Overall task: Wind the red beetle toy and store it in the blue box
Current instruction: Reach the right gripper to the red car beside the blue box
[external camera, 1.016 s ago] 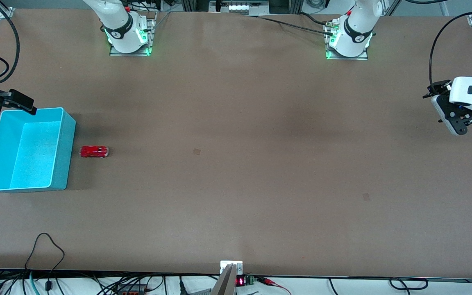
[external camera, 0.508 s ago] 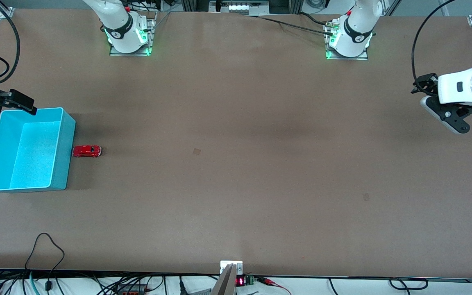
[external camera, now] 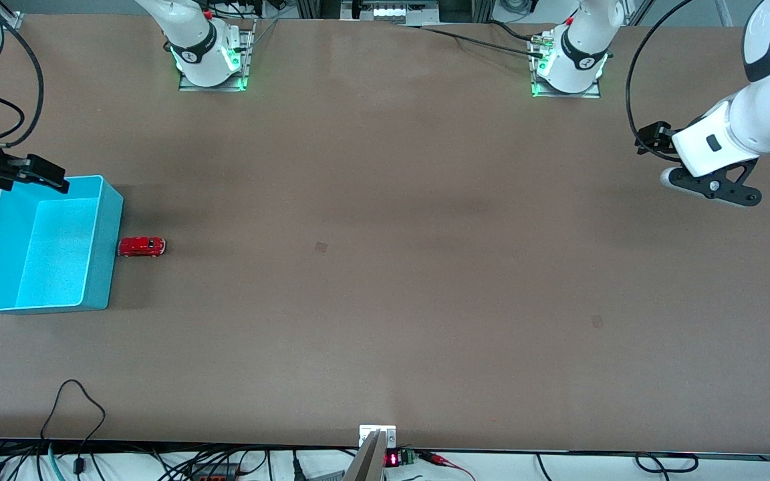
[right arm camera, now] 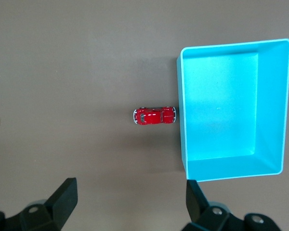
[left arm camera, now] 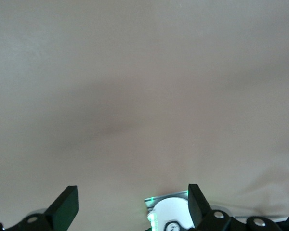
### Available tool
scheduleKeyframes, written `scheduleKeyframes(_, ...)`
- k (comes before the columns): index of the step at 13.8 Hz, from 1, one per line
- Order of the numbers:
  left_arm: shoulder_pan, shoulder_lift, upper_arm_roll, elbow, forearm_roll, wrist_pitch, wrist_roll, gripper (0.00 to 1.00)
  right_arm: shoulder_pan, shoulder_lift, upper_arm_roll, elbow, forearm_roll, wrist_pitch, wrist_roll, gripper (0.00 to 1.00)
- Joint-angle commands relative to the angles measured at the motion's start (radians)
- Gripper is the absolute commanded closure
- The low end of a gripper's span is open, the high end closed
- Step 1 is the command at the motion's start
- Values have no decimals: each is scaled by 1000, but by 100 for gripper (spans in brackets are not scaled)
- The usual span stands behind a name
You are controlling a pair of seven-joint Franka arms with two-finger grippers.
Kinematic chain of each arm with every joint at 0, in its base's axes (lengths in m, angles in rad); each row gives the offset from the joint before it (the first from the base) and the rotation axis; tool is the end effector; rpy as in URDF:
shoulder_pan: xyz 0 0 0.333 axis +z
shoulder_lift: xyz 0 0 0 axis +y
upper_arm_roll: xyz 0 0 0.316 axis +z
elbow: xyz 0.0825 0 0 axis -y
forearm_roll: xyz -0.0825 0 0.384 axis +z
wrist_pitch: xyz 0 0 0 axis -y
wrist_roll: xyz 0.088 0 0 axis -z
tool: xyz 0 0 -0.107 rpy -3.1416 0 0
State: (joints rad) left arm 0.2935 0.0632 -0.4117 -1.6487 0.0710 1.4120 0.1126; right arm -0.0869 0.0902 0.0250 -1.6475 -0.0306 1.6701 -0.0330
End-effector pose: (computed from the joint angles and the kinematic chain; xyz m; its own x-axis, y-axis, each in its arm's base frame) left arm 0.5433 -0.0502 0.5455 0.9306 -0.2190 -0.2934 -0.2326 -0.9725 -0.0122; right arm 0.5822 -0.0396 0.5452 0.9973 -0.0257 -0.0684 -0.0240 -0.9994 0.0257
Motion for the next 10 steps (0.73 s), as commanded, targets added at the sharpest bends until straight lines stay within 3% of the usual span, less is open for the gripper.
scheduleKeyframes(1, 1, 44, -18, 87, 9, -18, -99, 0, -4, 67, 3, -5, 70, 25, -33, 0)
scheduleKeyframes(3, -14, 49, -4, 102, 1, 14, -96, 0, -4, 112, 4, -3, 80, 91, -42, 0)
scheduleKeyframes(4, -67, 43, 46, 101, -10, 18, -96, 0, -2, 140, 6, -3, 81, 120, -76, 0)
scheduleKeyframes(6, -257, 35, 291, 101, -77, 39, -99, 0, -2, 181, 6, -5, 83, 140, -201, 0)
scheduleKeyframes(7, -305, 27, 383, 86, -150, 86, -99, 0, -1, 201, 6, -20, 86, 166, -261, 0)
scheduleKeyframes(8, -321, 9, 427, 49, -193, 141, -100, 0, 1, 201, 6, -40, 87, 181, -348, 0)
scheduleKeyframes(10, -323, -80, 433, -64, -185, 314, -100, 0, -10, 215, 6, -66, 81, 197, -520, 0)
